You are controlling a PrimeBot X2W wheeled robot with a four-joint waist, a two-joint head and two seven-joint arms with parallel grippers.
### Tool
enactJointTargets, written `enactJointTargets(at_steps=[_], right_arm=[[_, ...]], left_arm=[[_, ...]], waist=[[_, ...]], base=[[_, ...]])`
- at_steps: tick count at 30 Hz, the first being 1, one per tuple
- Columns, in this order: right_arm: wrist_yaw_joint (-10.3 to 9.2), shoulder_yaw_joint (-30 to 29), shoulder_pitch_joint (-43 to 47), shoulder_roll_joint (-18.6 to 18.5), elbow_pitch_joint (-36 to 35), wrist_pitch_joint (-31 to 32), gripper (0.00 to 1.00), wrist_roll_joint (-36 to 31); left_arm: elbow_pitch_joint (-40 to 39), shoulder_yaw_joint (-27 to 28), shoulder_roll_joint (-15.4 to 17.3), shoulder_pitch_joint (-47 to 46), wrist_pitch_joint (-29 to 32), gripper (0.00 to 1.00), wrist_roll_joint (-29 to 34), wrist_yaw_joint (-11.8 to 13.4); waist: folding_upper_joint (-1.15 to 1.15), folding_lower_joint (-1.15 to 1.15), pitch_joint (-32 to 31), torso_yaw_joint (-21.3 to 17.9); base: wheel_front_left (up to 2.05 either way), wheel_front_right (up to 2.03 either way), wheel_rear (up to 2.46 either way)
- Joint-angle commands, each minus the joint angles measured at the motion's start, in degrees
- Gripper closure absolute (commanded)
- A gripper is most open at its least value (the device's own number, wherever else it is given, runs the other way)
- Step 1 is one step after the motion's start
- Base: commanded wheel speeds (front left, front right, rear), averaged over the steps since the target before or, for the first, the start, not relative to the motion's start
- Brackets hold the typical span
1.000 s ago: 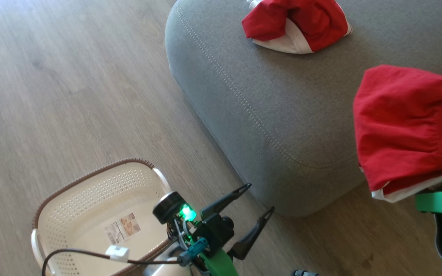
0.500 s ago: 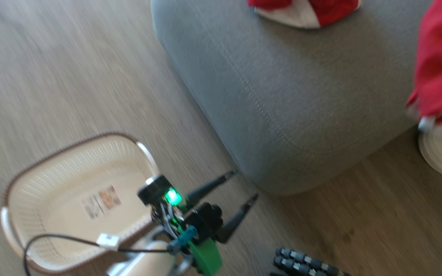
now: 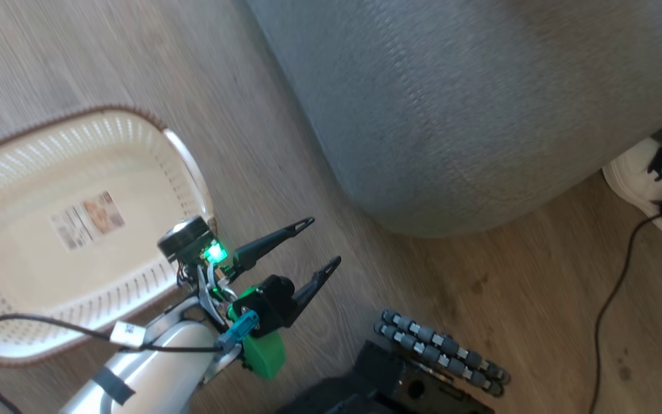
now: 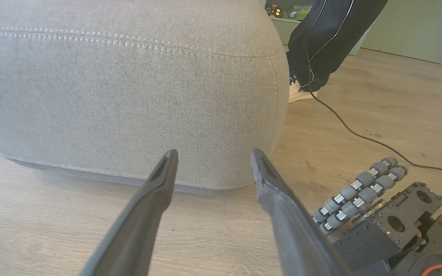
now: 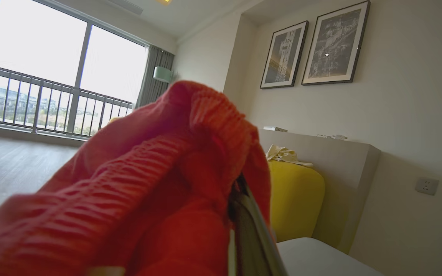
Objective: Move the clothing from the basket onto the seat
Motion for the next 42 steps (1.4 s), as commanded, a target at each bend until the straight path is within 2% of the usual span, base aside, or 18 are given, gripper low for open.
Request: enactJointTargets(at_steps=[1, 9, 15, 27, 32, 40, 41, 42], right_arm=[[-0.02, -0.14, -1.93, -2.43, 0.05, -0.28, 1.0, -0.23], [-0.02, 0.34, -16.16, -6.7, 15.77, -0.28, 1.0, -0.61], [-0.02, -0.27, -23.79, -8.97, 29.45, -0.28, 1.0, -3.34], [-0.02, 5.13, -29.03, -8.32, 52.17, -0.28, 1.0, -8.11], [-0.02, 8.28, -29.72, -8.02, 56.99, -0.28, 1.0, -7.99], [-0.02, 11.03, -30.45, -8.67, 58.26, -0.28, 1.0, -6.04], [-0.02, 11.44, -30.46, -8.75, 58.3, -0.28, 0.8, -5.8], [-0.02, 11.83, -30.38, -8.82, 58.34, -0.28, 0.51, -5.53]], left_arm=[[-2.33, 0.9, 0.46, -1.13, -0.29, 0.0, 0.46, 0.0], [-3.21, -0.15, 2.52, -4.33, -0.29, 0.0, 0.86, 0.36], [-3.77, -0.82, 2.38, -6.01, -0.29, 0.0, 0.69, 1.54], [-4.11, -2.51, 1.93, -8.05, -0.29, 0.0, -0.22, 3.23], [-3.91, -3.38, 0.95, -8.97, -0.29, 0.0, -0.73, 3.68], [-3.63, -4.12, 0.25, -9.73, -0.29, 0.0, -1.47, 4.28], [-3.55, -4.26, 0.09, -9.79, -0.29, 0.0, -1.55, 4.36], [-3.49, -4.41, -0.12, -9.83, -0.29, 0.0, -1.63, 4.46]], waist=[[0.0, -0.02, 3.6, 0.78], [0.0, -0.02, 9.0, 3.2], [0.0, -0.02, 10.77, 5.75], [0.0, -0.02, 12.85, 9.4], [0.0, -0.02, 12.49, 10.5], [0.0, -0.02, 11.32, 11.45], [0.0, -0.02, 11.01, 11.57], [0.0, -0.02, 10.66, 11.67]], base=[[0.0, 0.0, 0.0], [0.0, 0.0, 0.0], [0.0, 0.0, 0.0], [0.0, 0.0, 0.0], [0.0, 0.0, 0.0], [0.0, 0.0, 0.0], [0.0, 0.0, 0.0], [0.0, 0.0, 0.0]])
